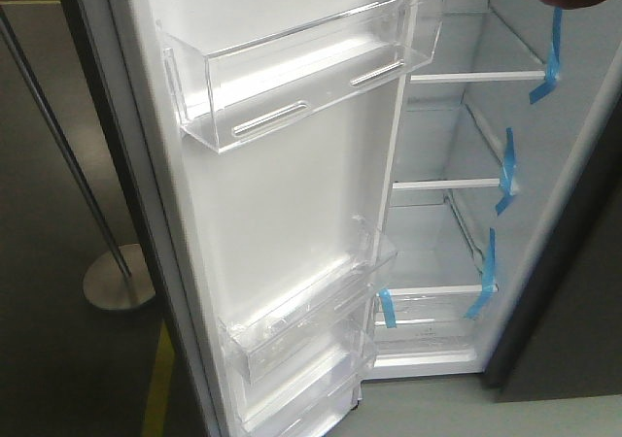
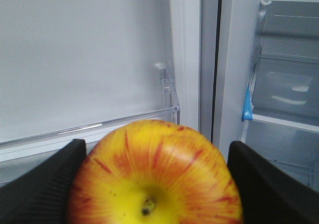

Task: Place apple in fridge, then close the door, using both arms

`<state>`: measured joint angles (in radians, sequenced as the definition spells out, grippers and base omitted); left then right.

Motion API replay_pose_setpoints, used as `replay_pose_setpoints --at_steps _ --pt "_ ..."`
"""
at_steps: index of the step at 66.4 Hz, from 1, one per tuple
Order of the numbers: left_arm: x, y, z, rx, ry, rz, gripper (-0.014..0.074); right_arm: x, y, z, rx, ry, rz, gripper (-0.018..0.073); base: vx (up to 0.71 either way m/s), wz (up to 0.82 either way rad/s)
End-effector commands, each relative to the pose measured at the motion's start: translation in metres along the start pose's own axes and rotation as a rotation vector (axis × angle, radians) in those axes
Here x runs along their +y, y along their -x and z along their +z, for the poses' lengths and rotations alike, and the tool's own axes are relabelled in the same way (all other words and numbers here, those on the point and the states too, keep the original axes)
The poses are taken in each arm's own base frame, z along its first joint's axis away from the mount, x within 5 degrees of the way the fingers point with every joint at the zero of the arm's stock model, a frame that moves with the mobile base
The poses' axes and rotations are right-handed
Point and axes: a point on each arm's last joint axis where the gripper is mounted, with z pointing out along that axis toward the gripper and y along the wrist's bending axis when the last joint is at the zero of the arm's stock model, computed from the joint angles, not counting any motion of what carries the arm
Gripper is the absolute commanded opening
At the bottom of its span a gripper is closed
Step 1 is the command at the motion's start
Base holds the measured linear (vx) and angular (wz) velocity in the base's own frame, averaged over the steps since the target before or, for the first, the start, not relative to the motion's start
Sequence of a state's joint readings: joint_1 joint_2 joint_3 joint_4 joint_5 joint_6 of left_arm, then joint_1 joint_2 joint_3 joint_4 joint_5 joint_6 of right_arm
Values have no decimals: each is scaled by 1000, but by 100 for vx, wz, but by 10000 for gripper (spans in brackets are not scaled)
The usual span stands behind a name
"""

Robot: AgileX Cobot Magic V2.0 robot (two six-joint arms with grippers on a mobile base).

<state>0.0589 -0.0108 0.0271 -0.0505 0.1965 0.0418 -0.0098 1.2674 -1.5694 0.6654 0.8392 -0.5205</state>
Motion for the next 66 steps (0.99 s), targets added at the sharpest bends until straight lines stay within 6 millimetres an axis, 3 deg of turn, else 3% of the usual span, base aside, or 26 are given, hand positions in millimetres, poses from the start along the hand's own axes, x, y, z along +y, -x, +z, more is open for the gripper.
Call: replay_pose_setpoints --at_steps 1,66 --pt "0 3 0 -77 -1 -10 -8 6 18 -16 -126 -16 -11 141 0 0" --pt "0 3 0 -77 -1 -10 -8 6 18 -16 -126 -16 -11 141 0 0"
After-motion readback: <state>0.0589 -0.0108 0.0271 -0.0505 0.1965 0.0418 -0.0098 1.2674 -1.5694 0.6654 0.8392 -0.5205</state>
